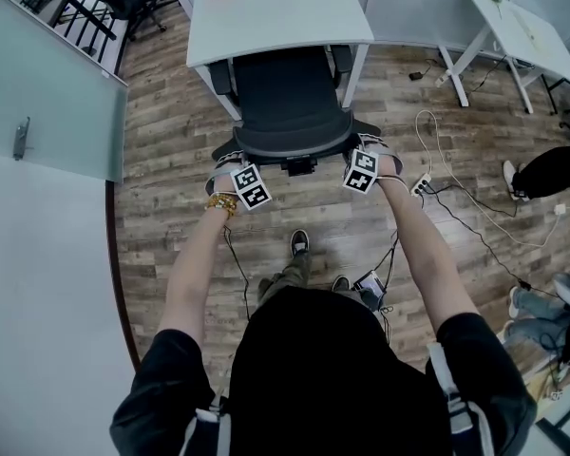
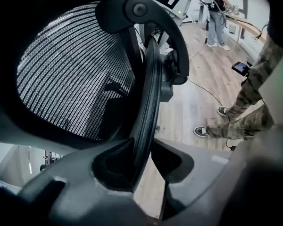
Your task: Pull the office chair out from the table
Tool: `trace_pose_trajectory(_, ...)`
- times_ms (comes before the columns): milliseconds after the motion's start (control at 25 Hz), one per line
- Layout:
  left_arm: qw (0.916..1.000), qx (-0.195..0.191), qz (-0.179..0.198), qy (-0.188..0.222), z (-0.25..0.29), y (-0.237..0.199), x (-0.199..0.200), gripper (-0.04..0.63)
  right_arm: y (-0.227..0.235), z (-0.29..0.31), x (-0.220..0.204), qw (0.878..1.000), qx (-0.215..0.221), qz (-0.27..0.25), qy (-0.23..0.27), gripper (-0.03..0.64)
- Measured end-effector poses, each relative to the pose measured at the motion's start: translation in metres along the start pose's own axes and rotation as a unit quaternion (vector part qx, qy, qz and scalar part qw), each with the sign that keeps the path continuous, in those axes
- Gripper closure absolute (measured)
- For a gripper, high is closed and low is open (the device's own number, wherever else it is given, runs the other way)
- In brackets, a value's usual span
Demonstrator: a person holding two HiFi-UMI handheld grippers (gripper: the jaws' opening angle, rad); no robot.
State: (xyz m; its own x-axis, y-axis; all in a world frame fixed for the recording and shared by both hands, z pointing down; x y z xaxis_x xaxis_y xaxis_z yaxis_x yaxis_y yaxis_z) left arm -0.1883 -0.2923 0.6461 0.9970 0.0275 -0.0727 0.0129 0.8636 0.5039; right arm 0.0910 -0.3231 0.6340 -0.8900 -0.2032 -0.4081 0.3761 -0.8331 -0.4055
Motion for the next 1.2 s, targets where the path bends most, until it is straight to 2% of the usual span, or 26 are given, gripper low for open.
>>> trace_pose_trajectory(1200,0.9999,0.007,-0.005,-0.013,-0.026,0.053,0.005,0.463,-0.049,-0.032,-0.012,1.000,-0.004,-0.004,0.010,0.483)
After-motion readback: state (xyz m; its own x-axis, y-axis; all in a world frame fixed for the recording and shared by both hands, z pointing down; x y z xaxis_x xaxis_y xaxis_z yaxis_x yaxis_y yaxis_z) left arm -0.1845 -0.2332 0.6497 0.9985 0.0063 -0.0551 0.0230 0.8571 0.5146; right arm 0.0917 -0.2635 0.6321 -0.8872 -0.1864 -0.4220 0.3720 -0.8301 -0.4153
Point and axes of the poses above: the fingertips, and each gripper's own axes: z forward along the fingers, y to its right, x out of its top, the point moved 10 cm from there along -z, backward along the fingers, and after that the axes turned 13 degrees about z, right-handed, at the moved point
